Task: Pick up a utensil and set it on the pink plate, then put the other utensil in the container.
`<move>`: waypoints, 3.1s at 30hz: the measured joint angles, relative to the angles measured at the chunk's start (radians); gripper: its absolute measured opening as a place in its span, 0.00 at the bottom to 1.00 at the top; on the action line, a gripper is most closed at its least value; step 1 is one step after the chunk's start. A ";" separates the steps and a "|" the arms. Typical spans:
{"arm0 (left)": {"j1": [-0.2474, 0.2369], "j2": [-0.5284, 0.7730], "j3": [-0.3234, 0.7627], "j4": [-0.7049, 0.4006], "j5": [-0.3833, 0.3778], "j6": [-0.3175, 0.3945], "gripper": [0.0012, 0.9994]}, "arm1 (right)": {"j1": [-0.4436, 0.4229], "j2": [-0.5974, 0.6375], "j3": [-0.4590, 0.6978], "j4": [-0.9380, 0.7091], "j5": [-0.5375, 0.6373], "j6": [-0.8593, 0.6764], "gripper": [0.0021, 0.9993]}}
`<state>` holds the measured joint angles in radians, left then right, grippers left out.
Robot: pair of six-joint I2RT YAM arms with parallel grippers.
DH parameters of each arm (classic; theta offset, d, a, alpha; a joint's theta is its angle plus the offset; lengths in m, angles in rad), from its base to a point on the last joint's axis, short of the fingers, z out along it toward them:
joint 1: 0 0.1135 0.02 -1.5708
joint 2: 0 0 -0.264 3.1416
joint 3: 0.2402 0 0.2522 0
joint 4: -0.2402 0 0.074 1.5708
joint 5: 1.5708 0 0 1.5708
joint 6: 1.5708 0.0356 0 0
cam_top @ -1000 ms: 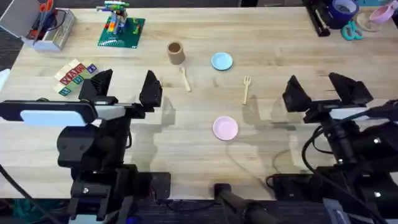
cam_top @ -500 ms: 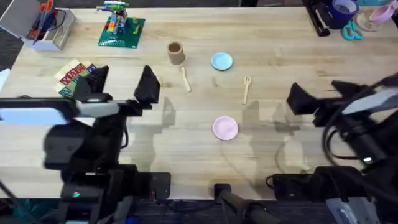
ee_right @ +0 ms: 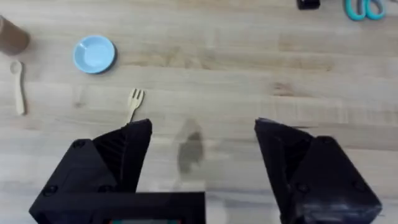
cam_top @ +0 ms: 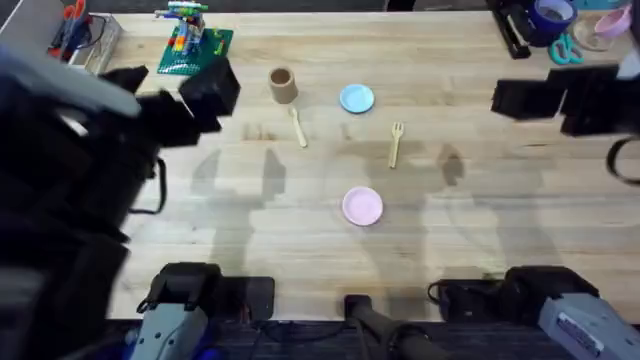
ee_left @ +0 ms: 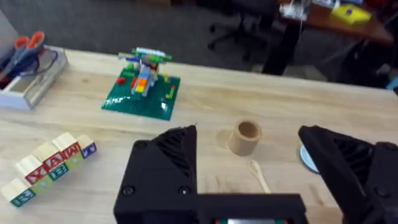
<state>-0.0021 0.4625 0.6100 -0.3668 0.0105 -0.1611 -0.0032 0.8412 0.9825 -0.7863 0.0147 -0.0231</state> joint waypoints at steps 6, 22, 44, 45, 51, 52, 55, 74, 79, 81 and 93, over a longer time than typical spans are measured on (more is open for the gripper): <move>0.000 0.181 0.220 -0.172 0.015 -0.004 0.99 | 0.000 0.175 0.214 -0.179 0.000 0.000 1.00; 0.000 0.652 0.641 -0.536 0.123 -0.004 0.99 | 0.000 0.282 0.371 -0.331 0.000 0.000 1.00; 0.000 0.702 0.665 -0.536 0.149 -0.004 0.99 | 0.038 0.301 0.371 -0.274 -0.246 0.088 1.00; 0.000 0.702 0.665 -0.536 0.147 -0.004 0.99 | 0.055 0.312 0.371 -0.268 -0.238 0.112 1.00; 0.000 0.702 0.665 -0.536 0.142 -0.004 0.99 | 0.166 0.381 0.371 -0.235 -0.149 0.279 1.00; 0.000 0.702 0.665 -0.538 0.140 -0.004 0.99 | 0.182 0.392 0.371 -0.229 -0.141 0.306 1.00; 0.000 0.702 0.665 -0.549 0.124 -0.003 0.99 | 0.228 0.433 0.371 -0.214 -0.123 0.393 1.00; 0.000 0.702 0.665 -0.562 0.071 -0.003 0.99 | 0.290 0.744 0.371 -0.193 -0.108 0.654 1.00; 0.000 0.702 0.665 -0.562 0.071 -0.003 0.99 | 0.297 0.781 0.371 -0.191 -0.108 0.674 1.00; 0.000 0.702 0.665 -0.562 0.071 -0.003 0.99 | 0.299 0.791 0.371 -0.187 -0.108 0.674 1.00; 0.000 0.702 0.665 -0.563 0.071 -0.003 0.99 | 0.422 0.802 0.371 -0.149 0.150 0.694 1.00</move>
<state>-0.0021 1.1648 1.2747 -0.9296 0.0818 -0.1642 0.4184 1.6432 1.3533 -0.9352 0.1644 0.6708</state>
